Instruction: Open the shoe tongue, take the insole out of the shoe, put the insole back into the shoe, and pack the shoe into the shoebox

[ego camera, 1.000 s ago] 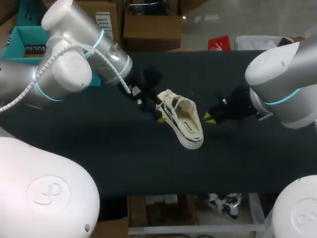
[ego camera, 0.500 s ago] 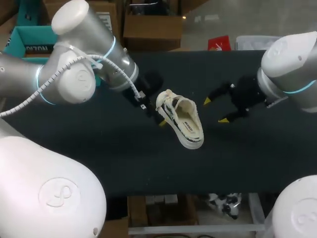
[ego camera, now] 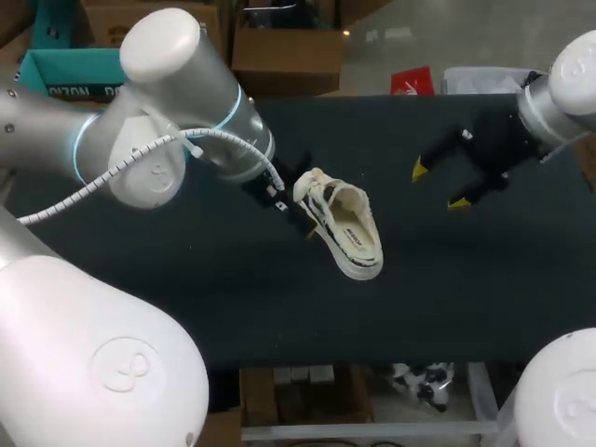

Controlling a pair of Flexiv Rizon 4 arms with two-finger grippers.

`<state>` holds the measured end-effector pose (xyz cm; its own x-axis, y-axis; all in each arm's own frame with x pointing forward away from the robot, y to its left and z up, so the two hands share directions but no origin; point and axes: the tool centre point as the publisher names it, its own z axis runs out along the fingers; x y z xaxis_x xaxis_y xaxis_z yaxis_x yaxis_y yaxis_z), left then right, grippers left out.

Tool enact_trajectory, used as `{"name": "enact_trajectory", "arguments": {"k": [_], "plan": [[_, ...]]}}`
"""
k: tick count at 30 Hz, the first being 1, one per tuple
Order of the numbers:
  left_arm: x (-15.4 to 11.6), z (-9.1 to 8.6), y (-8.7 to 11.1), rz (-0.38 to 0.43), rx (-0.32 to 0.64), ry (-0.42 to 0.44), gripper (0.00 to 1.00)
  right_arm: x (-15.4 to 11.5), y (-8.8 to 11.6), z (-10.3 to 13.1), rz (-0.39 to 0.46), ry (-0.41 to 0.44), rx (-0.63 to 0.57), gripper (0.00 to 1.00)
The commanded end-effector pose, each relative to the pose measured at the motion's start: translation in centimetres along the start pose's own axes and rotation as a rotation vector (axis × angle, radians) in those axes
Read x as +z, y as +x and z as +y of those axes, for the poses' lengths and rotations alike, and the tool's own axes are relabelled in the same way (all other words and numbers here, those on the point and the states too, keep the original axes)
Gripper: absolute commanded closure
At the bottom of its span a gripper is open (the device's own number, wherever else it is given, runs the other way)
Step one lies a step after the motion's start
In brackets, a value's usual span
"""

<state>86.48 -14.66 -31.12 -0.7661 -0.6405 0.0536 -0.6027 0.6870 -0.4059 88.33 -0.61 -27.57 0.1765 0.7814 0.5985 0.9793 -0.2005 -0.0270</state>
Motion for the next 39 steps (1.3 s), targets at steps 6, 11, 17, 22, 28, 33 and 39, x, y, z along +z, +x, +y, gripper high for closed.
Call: {"name": "enact_trajectory", "arguments": {"k": [6,11,17,22,28,33,39], "plan": [[0.8,-0.3,0.4,-0.028,-0.042,-0.021,0.0,-0.2,0.7,0.3,-0.047,0.045,-0.011,0.0],[1.5,-1.0,0.2,0.001,-0.202,-0.012,0.0,-0.9,0.6,-1.0,-0.051,-0.018,-0.095,0.0],[1.6,-1.1,0.2,0.012,-0.21,-0.015,0.0,-1.7,1.3,-2.0,-0.093,-0.018,-0.125,0.0],[1.6,-1.1,0.2,0.012,-0.21,-0.015,0.0,-1.7,1.3,-2.0,-0.093,-0.018,-0.125,0.0],[1.6,-1.1,0.2,0.012,-0.21,-0.015,0.0,-1.7,1.3,-2.0,-0.093,-0.018,-0.125,0.0],[1.6,-1.1,0.2,0.012,-0.21,-0.015,0.0,-1.7,1.3,-2.0,-0.093,-0.018,-0.125,0.0],[1.6,-1.1,0.2,0.012,-0.21,-0.015,0.0,-1.7,1.4,-1.8,-0.103,-0.023,-0.139,0.0]]}}
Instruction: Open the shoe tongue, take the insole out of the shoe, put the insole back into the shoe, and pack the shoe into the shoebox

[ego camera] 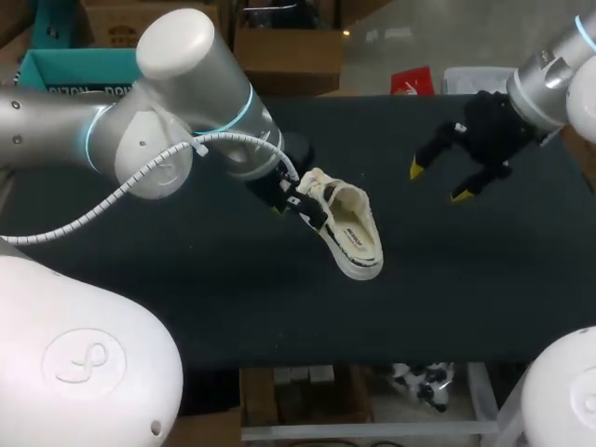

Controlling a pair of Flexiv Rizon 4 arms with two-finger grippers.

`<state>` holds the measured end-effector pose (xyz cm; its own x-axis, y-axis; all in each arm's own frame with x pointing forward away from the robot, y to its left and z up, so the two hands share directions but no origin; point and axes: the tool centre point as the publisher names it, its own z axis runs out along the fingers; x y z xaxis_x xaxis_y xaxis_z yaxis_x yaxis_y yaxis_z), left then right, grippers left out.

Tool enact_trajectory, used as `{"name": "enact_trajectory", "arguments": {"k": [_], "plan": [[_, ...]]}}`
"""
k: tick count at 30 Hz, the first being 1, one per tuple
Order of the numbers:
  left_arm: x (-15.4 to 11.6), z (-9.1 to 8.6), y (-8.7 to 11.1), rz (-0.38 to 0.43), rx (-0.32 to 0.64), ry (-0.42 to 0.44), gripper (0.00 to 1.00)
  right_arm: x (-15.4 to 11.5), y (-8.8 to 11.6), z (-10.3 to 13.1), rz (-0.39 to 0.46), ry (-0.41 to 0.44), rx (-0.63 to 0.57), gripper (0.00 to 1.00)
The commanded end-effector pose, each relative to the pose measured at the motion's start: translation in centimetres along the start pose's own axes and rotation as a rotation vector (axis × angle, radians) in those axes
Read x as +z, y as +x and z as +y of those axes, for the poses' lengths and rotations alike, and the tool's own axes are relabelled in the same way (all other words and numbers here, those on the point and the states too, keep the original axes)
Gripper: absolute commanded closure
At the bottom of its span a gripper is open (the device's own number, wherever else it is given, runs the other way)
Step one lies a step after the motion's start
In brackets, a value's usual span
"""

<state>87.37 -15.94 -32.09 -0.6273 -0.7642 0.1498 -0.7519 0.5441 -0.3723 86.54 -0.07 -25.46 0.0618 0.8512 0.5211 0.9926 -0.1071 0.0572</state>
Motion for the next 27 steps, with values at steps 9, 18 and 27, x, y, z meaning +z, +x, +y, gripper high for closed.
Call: {"name": "enact_trajectory", "arguments": {"k": [9,18,27], "plan": [[0.9,-0.6,0.6,0.021,-0.145,0.013,0.0,-2.0,-0.5,0.8,-0.1,-0.045,-0.201,0.0],[2.2,-1.4,2.5,-0.016,-0.265,0.017,0.0,-2.6,-1.8,0.4,-0.2,-0.044,-0.456,0.0],[3.9,-2.0,3.1,-0.074,-0.472,0.038,0.0,-2.6,-2.3,0.4,-0.271,0.025,-0.62,0.0]]}}
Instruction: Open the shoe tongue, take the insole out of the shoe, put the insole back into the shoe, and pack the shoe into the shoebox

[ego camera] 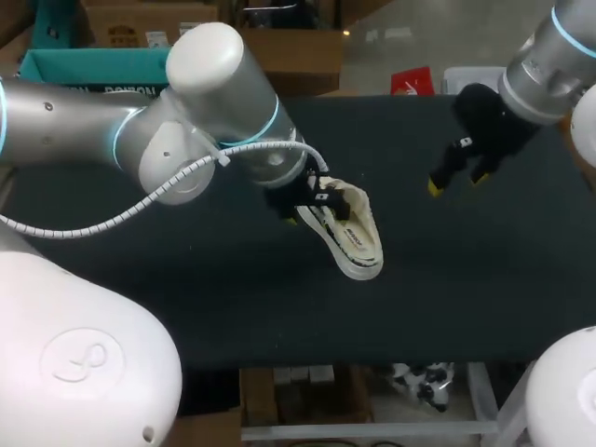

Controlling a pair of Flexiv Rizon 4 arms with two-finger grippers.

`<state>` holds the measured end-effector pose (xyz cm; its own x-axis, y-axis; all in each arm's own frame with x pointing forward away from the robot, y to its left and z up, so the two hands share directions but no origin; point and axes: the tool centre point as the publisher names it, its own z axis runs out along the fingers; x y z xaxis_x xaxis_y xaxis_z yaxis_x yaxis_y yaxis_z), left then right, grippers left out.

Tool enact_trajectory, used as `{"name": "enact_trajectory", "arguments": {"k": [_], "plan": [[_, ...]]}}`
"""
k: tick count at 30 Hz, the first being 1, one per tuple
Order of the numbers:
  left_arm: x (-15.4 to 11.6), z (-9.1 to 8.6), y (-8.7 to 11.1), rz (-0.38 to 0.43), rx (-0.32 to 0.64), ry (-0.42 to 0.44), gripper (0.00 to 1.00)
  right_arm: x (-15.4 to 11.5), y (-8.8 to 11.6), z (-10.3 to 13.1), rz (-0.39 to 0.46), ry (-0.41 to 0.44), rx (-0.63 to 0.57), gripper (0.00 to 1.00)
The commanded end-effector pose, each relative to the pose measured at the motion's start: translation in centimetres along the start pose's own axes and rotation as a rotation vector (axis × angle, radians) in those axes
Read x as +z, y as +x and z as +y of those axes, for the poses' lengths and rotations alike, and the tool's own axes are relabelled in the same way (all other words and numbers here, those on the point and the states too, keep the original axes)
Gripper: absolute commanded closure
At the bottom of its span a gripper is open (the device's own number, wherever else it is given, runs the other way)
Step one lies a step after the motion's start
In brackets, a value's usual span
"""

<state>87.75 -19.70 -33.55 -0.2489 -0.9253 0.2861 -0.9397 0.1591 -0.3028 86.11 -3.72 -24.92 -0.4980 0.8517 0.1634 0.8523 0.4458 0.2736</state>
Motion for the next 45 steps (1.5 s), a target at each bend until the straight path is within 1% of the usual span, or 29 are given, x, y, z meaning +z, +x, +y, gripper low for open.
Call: {"name": "enact_trajectory", "arguments": {"k": [1,4,5,7,8,10,11,12,13,14,16,18,20,28,32,35,37,38,39,40,41,43,44,45], "plan": [[1.4,0.2,0.8,-0.06,-0.047,0.025,0.0,-0.3,0.1,0.6,0.003,0.019,-0.001,0.0],[1.9,0.1,1.2,-0.093,-0.09,0.037,0.0,-0.3,0.1,0.6,0.003,0.019,-0.001,0.0],[2.2,0.0,1.3,-0.089,-0.098,0.03,0.0,-0.3,0.1,0.6,0.003,0.019,-0.001,0.0],[2.5,-0.4,1.4,-0.125,-0.148,0.057,0.0,-0.3,0.1,0.6,0.003,0.019,-0.001,0.0],[2.6,-0.5,1.4,-0.1,-0.156,0.048,0.0,-0.3,0.1,0.6,0.003,0.019,-0.001,0.0],[2.5,-0.8,1.4,-0.122,-0.192,0.063,0.0,-0.3,0.1,0.6,0.003,0.019,-0.001,0.0],[2.5,-0.8,1.4,-0.111,-0.204,0.057,0.04,-0.3,0.1,0.6,0.003,0.019,-0.001,0.0],[2.5,-0.9,1.3,-0.102,-0.212,0.054,0.37,-0.3,0.1,0.6,0.003,0.019,-0.001,0.0],[2.4,-0.9,1.2,-0.116,-0.228,0.059,0.55,-0.3,0.1,0.6,0.003,0.019,-0.001,0.0],[2.4,-1.0,1.1,-0.115,-0.238,0.058,0.65,-0.3,0.1,0.6,0.003,0.019,-0.001,0.0],[2.4,-1.0,1.0,-0.111,-0.259,0.055,0.91,-0.3,0.1,0.6,0.003,0.019,-0.001,0.0],[2.4,-1.2,0.8,-0.104,-0.281,0.057,1.0,-0.3,0.1,0.6,0.003,0.019,-0.001,0.0],[2.3,-1.2,0.8,-0.101,-0.289,0.058,1.0,-0.3,0.1,0.6,0.003,0.019,-0.001,0.0],[2.1,-1.3,0.8,-0.134,-0.325,0.063,1.0,-0.3,0.1,0.6,0.003,0.019,-0.001,0.0],[1.9,-1.3,0.6,-0.127,-0.31,0.079,1.0,-0.3,0.1,0.6,0.003,0.019,-0.001,0.0],[0.7,-1.0,0.5,-0.109,-0.245,0.101,1.0,-0.3,0.1,0.6,0.003,0.019,-0.001,0.0],[-0.4,-1.0,0.2,-0.105,-0.171,0.11,1.0,-0.3,0.1,0.6,0.003,0.019,-0.001,0.0],[-1.0,-1.1,0.0,-0.088,-0.131,0.121,1.0,-0.3,0.1,0.6,0.003,0.019,-0.001,0.0],[-1.7,-1.3,-0.2,-0.082,-0.106,0.123,1.0,-0.3,0.1,0.6,0.003,0.019,-0.001,0.0],[-2.3,-1.5,-0.4,-0.086,-0.058,0.132,1.0,-0.3,0.1,0.6,0.003,0.019,-0.001,0.0],[-3.0,-1.7,-0.6,-0.063,-0.017,0.132,1.0,-0.3,0.1,0.6,0.003,0.019,-0.001,0.0],[-4.2,-2.3,-1.0,-0.064,0.073,0.14,1.0,-0.3,0.1,0.6,0.003,0.019,-0.001,0.0],[-5.0,-2.7,-1.3,-0.033,0.104,0.139,1.0,-0.3,0.1,0.6,0.003,0.019,-0.001,0.0],[-5.6,-3.1,-1.6,-0.042,0.148,0.146,1.0,-0.3,0.1,0.6,0.003,0.019,-0.001,0.0]]}}
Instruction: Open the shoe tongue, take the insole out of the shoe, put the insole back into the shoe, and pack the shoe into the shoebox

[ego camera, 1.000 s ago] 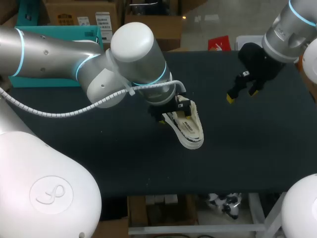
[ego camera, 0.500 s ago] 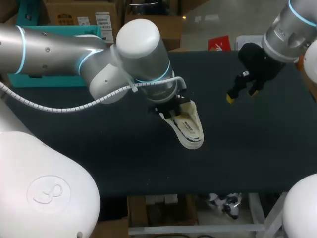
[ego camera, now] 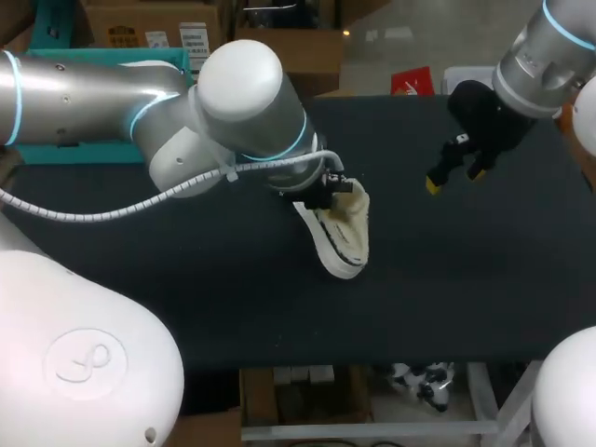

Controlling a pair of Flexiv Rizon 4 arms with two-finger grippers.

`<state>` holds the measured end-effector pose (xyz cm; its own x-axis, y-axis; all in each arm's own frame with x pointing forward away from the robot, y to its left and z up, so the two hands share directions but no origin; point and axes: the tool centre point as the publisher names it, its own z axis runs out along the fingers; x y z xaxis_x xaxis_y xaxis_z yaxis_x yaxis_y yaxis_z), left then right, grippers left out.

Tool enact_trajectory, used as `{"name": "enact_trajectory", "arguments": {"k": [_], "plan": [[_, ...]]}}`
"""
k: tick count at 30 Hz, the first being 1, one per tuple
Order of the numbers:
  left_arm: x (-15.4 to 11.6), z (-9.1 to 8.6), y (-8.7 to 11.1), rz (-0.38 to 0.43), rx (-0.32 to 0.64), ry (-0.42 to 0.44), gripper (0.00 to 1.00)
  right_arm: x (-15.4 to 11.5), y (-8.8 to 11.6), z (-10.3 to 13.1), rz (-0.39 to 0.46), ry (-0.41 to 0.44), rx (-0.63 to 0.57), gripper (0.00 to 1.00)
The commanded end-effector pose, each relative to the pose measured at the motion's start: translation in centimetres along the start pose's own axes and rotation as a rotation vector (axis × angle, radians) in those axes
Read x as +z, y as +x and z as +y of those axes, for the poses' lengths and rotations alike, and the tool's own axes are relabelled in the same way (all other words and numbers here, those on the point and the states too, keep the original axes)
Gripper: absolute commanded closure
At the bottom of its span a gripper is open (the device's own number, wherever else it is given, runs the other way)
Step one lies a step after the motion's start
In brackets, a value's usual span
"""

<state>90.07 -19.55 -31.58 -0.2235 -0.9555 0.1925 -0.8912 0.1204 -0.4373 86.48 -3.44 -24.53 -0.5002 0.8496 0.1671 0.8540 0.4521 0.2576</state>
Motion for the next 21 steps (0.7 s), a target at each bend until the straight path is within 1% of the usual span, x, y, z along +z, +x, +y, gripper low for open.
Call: {"name": "enact_trajectory", "arguments": {"k": [1,2,3,5,10,11,12,13,14,15,16,17,19,20,21], "plan": [[-4.5,-1.4,-2.3,0.091,0.179,0.007,1.0,0.0,0.0,0.0,-0.002,0.002,0.001,0.0],[-5.0,-2.0,-2.8,0.108,0.218,0.01,1.0,0.0,0.0,0.0,-0.002,0.002,0.001,0.0],[-5.5,-2.4,-3.3,0.102,0.271,0.014,1.0,0.0,0.0,0.0,-0.002,0.002,0.001,0.0],[-6.4,-3.6,-4.3,0.13,0.363,0.017,1.0,0.0,0.0,0.0,-0.002,0.002,0.001,0.0],[-9.0,-6.6,-7.2,0.14,0.552,0.051,1.0,0.0,0.0,0.0,-0.002,0.002,0.001,0.0],[-9.5,-7.2,-7.8,0.153,0.582,0.052,1.0,0.0,0.3,0.4,-0.016,-0.004,-0.02,0.0],[-10.0,-7.8,-8.4,0.152,0.614,0.057,1.0,0.1,0.3,1.0,-0.034,0.016,-0.006,0.0],[-10.4,-8.2,-9.0,0.148,0.646,0.061,1.0,0.2,0.5,1.6,-0.071,0.031,-0.031,0.0],[-10.8,-8.7,-9.6,0.152,0.669,0.061,1.0,0.4,0.7,2.0,-0.086,0.032,-0.07,0.0],[-11.2,-9.1,-10.1,0.147,0.703,0.063,1.0,0.4,0.9,2.4,-0.101,0.033,-0.059,0.0],[-11.6,-9.4,-10.6,0.142,0.728,0.065,1.0,0.4,1.0,2.8,-0.135,0.031,-0.089,0.0],[-12.1,-9.8,-11.1,0.154,0.756,0.058,1.0,0.5,1.3,3.1,-0.144,0.012,-0.146,0.0],[-12.9,-10.3,-12.0,0.159,0.797,0.049,1.0,0.5,1.4,3.7,-0.155,0.003,-0.189,0.0],[-13.3,-10.6,-12.5,0.169,0.821,0.045,1.0,0.5,1.4,3.9,-0.155,-0.005,-0.229,0.0],[-13.7,-10.9,-13.0,0.171,0.839,0.049,1.0,0.5,1.3,4.1,-0.154,-0.008,-0.238,0.0]]}}
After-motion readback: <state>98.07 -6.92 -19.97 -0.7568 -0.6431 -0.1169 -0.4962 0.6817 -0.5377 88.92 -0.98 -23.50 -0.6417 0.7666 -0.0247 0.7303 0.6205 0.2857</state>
